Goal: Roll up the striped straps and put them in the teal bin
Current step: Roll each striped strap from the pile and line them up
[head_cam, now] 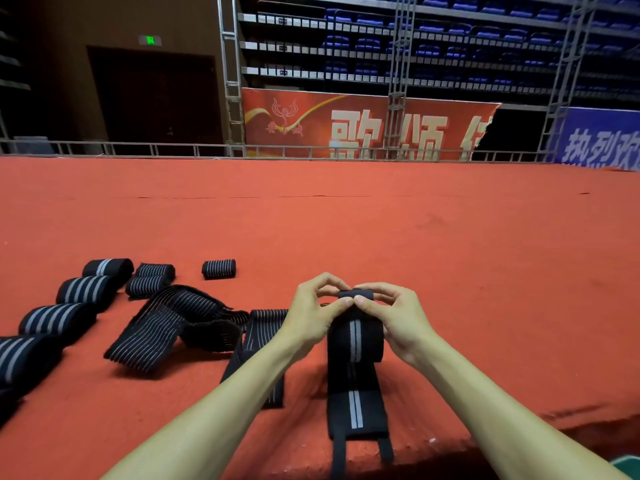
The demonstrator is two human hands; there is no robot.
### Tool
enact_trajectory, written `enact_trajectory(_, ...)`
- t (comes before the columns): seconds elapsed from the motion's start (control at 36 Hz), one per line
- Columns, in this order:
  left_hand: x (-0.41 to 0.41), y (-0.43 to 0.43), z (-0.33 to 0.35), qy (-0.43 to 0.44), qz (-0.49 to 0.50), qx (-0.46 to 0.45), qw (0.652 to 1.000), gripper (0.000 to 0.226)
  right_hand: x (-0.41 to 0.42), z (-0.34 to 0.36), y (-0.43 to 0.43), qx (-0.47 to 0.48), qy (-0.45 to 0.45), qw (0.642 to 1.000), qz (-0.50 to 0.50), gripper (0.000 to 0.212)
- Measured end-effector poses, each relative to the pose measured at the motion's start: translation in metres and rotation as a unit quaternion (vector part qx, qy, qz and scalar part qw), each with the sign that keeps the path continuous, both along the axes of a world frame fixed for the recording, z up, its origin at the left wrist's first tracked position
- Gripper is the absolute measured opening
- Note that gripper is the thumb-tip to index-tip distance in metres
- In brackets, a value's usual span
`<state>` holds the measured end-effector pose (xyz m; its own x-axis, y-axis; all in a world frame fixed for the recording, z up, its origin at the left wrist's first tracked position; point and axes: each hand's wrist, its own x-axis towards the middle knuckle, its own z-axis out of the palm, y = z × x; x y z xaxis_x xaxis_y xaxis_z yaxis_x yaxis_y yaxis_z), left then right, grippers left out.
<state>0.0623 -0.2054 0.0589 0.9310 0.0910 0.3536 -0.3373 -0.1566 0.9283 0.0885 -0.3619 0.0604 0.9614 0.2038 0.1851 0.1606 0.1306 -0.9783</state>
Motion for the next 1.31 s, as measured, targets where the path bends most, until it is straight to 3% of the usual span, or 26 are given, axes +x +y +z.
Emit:
enact_trajectory(0.14,-0.001,-0.002,0.000,-0.038,0.000,0.000,0.999,0.011,-0.005,0.009,-0.003,-0.002,0.061,0.996,0.058,0.020)
enact_trajectory(0.39,0.007,-0.004,-0.006,-0.131,0.010,0.026,0.991,0.020,-0.008,0.018,-0.006,-0.098,-0.038,0.992,0.068,0.015)
enact_trajectory(0.58,0.011,-0.007,-0.005,-0.187,0.024,0.059,0.980,0.029,-0.007,0.028,-0.005,-0.111,0.042,0.988,0.100,0.033)
enact_trajectory(0.75,0.009,-0.009,-0.006,-0.181,0.015,0.042,0.982,0.034,-0.003,0.030,-0.011,-0.027,0.075,0.990,0.119,0.024)
enact_trajectory(0.97,0.007,-0.008,-0.001,-0.080,-0.027,0.001,0.996,0.030,-0.003,0.023,-0.014,0.040,0.054,0.993,0.095,0.017)
enact_trajectory(1.11,0.000,-0.008,0.003,0.032,-0.060,-0.057,0.996,0.043,-0.001,0.020,-0.016,0.020,0.011,0.998,0.065,0.020)
enact_trajectory(1.19,-0.001,-0.005,0.001,0.082,-0.100,-0.129,0.983,0.054,0.002,0.016,-0.016,-0.042,-0.048,0.998,0.026,0.030)
enact_trajectory(1.31,0.000,-0.004,-0.002,0.126,-0.108,-0.193,0.967,0.044,0.002,0.015,-0.018,-0.059,-0.067,0.996,0.004,0.041)
